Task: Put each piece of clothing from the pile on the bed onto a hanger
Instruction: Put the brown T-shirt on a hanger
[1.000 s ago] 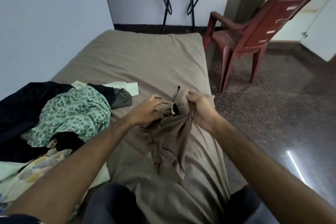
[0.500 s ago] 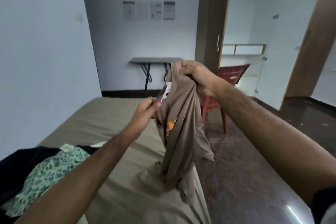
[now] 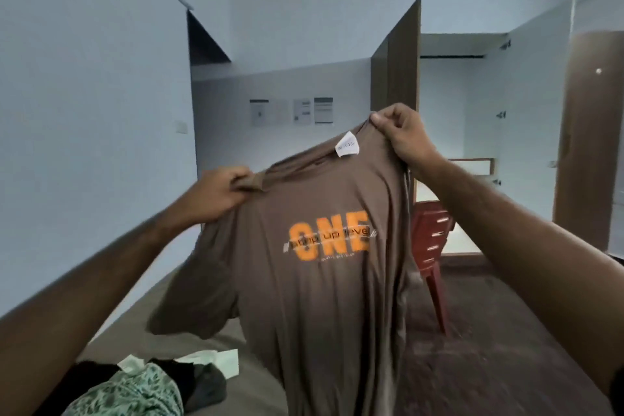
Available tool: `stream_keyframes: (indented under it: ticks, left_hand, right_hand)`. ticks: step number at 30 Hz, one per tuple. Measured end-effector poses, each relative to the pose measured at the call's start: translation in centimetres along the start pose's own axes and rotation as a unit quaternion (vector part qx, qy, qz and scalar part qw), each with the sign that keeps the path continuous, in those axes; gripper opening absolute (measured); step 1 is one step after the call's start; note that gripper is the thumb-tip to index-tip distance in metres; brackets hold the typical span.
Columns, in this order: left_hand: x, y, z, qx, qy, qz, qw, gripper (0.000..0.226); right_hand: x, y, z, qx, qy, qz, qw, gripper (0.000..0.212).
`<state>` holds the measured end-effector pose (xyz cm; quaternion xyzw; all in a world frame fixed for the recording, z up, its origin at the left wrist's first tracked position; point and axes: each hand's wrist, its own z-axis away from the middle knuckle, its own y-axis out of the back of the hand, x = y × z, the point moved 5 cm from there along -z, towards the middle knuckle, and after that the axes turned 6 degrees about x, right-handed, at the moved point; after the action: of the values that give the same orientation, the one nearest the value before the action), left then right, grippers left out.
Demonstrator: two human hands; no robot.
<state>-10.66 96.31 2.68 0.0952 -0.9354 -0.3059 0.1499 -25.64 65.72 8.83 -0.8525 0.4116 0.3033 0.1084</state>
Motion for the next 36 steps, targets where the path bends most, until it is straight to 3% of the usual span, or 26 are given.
stream_keyframes:
  ticks: [3,7,12,15,21,24,27,31,33,36]
  left_hand:
    - [-2.6,3.6,-1.4,0.084,0.060,-0.001,0.995,0.013]
    - [-3.5,6.4,-2.6,0.125,0.108,0.076,0.983,0.014]
    - [-2.5,10.4,-2.8,0.166,0.074,0.001,0.983,0.013]
    - [-2.2,12.4,-2.5,0.133,0.067,-0.030,0.988,0.012]
    - [-2.0,15.3,-2.0,0.094,0.059,-0.065,0.992,0.029]
    - [-2.6,16.5,-1.7,0.102,0.064,-0.066,0.990,0.027]
    - [-3.4,17.4,-0.7,0.093,0.075,-0.004,0.993,0.032]
    - [-4.9,17.8,0.2,0.069,0.116,0.098,0.986,0.053]
    - [-6.8,16.9,0.1,0.044,0.134,0.075,0.987,0.051]
    - [-11.0,13.5,0.2,0.022,0.146,-0.020,0.989,0.030]
  right_hand:
    - [-0.1,-0.4,-0.5,0.043,0.018,0.024,0.999,0.028]
    - [-1.6,-1.5,-1.4,0.028,0.047,0.053,0.997,0.037]
    - [-4.0,-2.5,-1.6,-0.102,0.076,0.038,0.991,0.061]
    - [-4.0,-2.6,-1.8,-0.167,0.067,0.064,0.982,0.047]
    - [-3.6,-3.3,-1.8,0.000,0.113,0.185,0.976,0.057]
    - [-4.4,-4.1,-0.9,-0.065,0.106,0.135,0.983,0.052]
    - [-5.5,-4.5,-0.2,-0.156,0.058,0.037,0.985,0.035]
    - [-6.0,-5.3,-0.2,-0.198,0.043,0.020,0.979,0.029]
    - [-5.1,-6.4,-0.2,-0.216,0.032,0.025,0.976,0.036]
    - [-1.5,-8.9,-0.1,-0.239,0.020,0.053,0.969,0.040]
